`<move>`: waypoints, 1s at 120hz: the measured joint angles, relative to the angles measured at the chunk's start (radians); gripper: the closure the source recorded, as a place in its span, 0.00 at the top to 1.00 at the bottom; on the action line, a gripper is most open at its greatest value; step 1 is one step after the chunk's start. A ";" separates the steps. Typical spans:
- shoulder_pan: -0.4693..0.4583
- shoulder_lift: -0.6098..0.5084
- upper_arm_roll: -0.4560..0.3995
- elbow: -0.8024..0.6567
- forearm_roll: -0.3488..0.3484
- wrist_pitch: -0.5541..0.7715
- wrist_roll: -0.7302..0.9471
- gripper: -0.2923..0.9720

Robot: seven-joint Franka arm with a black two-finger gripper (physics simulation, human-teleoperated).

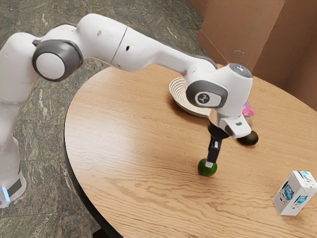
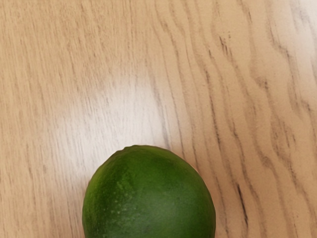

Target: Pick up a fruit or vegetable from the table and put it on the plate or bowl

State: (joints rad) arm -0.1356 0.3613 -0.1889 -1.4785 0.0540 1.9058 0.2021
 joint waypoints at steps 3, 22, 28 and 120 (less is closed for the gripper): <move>0.001 0.004 0.000 0.002 0.000 0.000 0.002 0.77; 0.000 0.007 -0.023 0.005 0.000 0.000 0.015 0.77; 0.000 0.006 -0.023 0.005 -0.001 0.001 0.019 0.77; 0.012 0.032 -0.009 -0.033 -0.056 0.002 0.046 0.78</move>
State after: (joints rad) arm -0.1241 0.3931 -0.1978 -1.5113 -0.0025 1.9080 0.2485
